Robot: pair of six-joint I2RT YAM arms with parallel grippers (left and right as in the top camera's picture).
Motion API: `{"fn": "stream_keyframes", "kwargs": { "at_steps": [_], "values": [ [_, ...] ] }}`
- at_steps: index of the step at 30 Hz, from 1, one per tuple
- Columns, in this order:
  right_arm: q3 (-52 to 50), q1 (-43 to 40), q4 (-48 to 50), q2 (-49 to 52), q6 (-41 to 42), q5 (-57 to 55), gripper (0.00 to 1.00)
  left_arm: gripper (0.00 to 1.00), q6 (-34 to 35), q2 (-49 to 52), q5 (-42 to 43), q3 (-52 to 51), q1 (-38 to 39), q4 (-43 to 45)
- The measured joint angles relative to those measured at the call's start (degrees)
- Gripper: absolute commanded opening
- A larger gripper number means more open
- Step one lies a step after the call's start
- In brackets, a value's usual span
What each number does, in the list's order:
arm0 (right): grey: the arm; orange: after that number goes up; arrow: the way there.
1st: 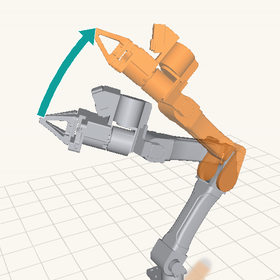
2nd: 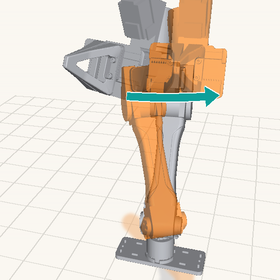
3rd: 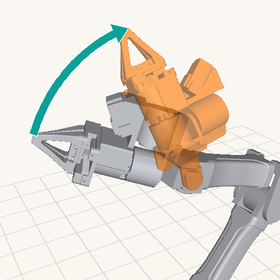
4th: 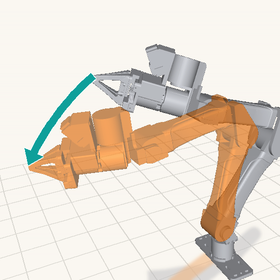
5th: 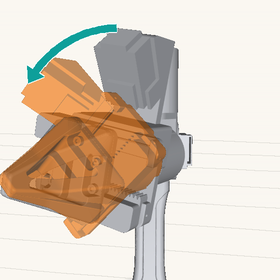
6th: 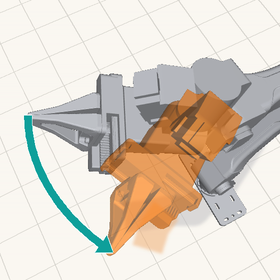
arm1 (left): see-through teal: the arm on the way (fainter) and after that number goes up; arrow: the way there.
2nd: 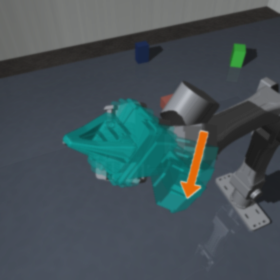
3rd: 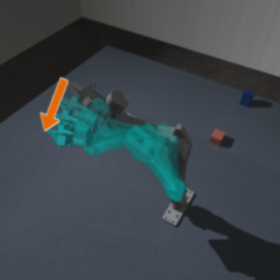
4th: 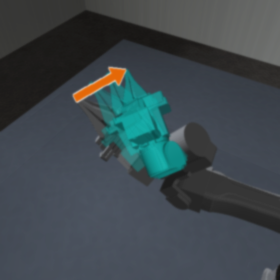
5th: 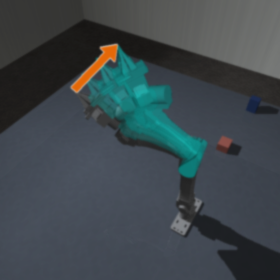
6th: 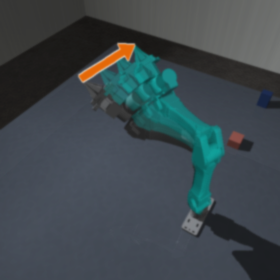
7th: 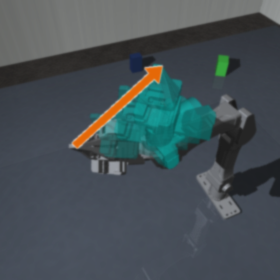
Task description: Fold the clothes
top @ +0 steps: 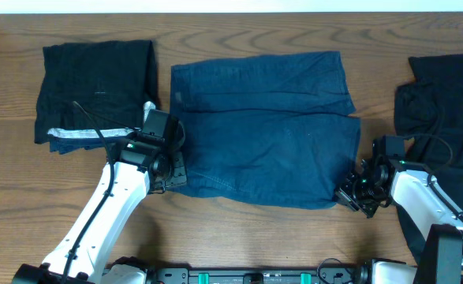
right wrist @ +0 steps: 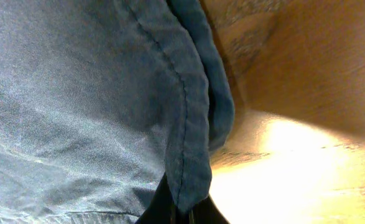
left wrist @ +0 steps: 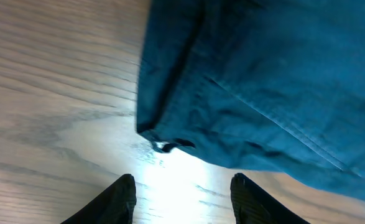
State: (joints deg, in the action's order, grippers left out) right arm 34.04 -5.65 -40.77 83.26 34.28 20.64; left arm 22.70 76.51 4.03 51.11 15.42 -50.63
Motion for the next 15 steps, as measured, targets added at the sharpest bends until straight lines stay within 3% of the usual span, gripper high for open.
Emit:
{"fn": "stream_keyframes", "kwargs": {
  "at_steps": [7, 15],
  "values": [
    [-0.04, 0.00, -0.57, 0.13, -0.50, 0.44, 0.01, 0.52, 1.42, 0.00, 5.49, -0.04, 0.00, -0.35],
    [-0.04, 0.00, -0.59, 0.15, -1.31, 0.46, 0.01, 0.52, 7.96, 0.00, 6.58, -2.95, 0.02, 3.85]
  ]
}}
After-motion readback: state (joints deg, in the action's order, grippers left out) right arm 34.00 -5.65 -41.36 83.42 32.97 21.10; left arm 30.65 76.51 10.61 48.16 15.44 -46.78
